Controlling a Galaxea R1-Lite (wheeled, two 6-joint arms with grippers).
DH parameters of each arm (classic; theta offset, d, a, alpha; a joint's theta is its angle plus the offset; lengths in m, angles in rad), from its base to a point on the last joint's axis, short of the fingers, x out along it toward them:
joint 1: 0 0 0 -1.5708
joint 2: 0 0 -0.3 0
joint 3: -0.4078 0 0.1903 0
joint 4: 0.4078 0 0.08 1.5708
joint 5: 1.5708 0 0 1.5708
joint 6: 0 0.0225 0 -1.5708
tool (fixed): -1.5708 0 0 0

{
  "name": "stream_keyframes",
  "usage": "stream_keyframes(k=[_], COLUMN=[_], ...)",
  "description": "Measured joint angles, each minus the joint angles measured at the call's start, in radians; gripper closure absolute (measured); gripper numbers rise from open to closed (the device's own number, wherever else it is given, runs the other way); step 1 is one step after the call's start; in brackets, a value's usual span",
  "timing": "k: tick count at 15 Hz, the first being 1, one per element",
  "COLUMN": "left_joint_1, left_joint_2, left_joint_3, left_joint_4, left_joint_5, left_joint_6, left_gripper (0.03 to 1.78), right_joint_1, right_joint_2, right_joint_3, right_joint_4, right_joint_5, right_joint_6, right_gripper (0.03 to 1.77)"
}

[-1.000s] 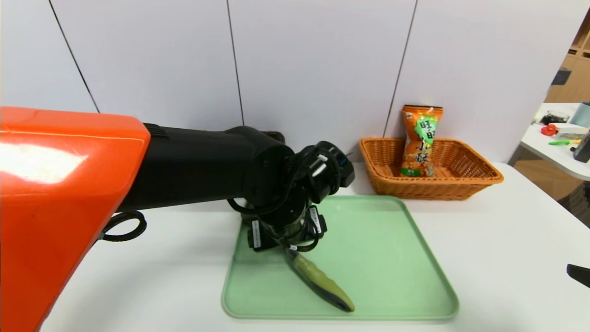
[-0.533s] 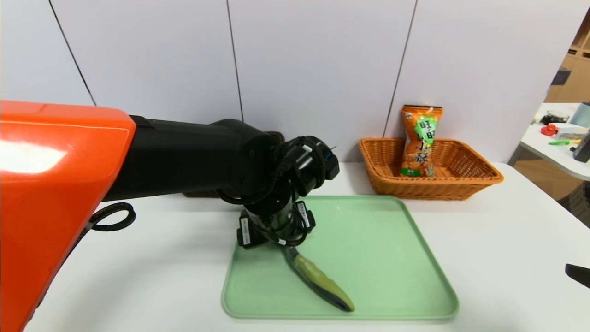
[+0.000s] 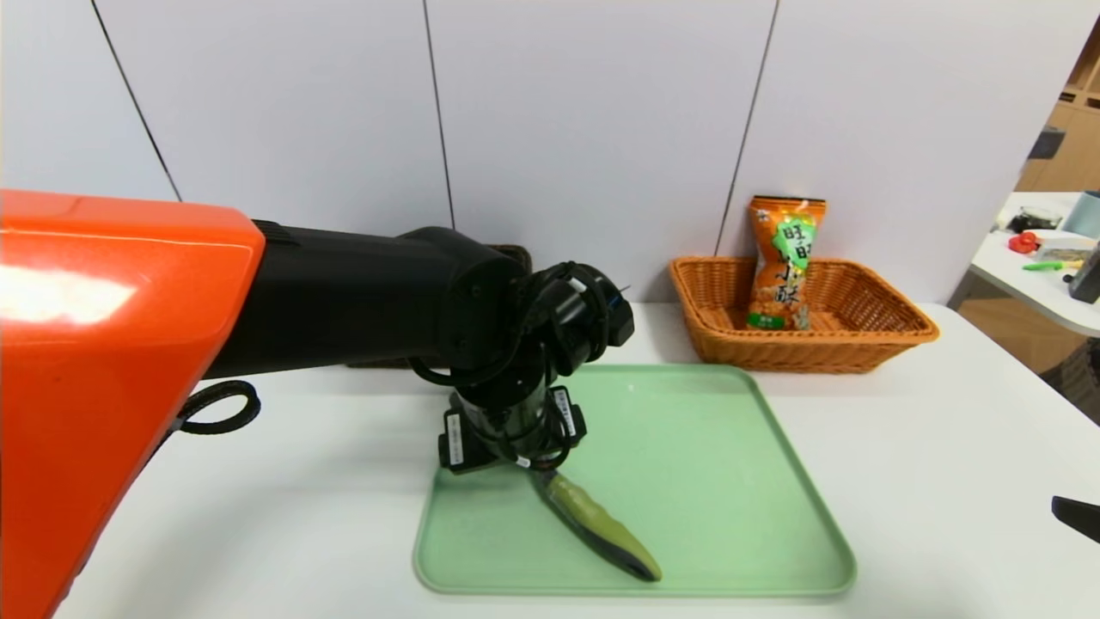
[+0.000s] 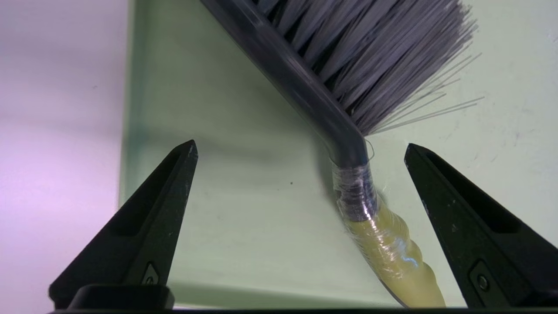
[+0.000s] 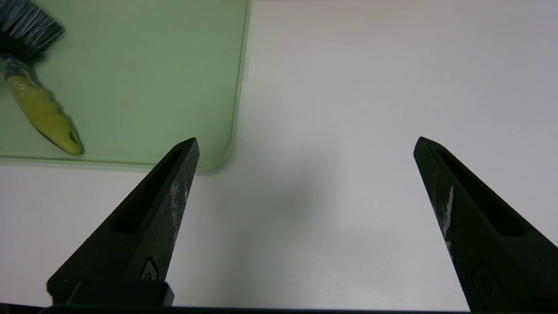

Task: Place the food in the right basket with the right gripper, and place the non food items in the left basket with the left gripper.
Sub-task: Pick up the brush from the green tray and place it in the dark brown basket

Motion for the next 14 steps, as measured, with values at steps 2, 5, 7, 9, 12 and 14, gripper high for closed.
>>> stream_keyframes(k=[2,5,7,9,12,14], left_joint_1=[-0.003,-0.006,-0.011,-0.012,-0.013,-0.013], left_joint_2=[0.004,0.011,0.015,0.018,0.023,0.027], left_joint_3=[0.0,-0.006,-0.005,-0.001,-0.004,-0.007], left_joint_4=[0.001,0.0,0.0,0.0,0.0,-0.003], left_joint_5=[0.0,-0.001,-0.002,-0.003,-0.003,-0.003], left_joint_6=[0.001,0.0,-0.002,-0.004,-0.004,-0.004], left_gripper=[0.12,0.12,0.12,0.12,0.12,0.12], right_joint_1=[0.0,0.0,0.0,0.0,0.0,0.0], right_joint_2=[0.001,0.001,0.001,0.001,0.003,0.004], right_joint_3=[0.0,0.001,0.001,0.0,0.0,0.0], right_joint_4=[0.0,0.001,0.0,-0.001,-0.001,-0.001], right_joint_5=[0.0,0.0,0.0,0.001,0.002,0.0], right_joint_6=[0.0,0.001,0.001,0.001,0.001,0.001], right_gripper=[0.1,0.1,0.1,0.1,0.1,0.1])
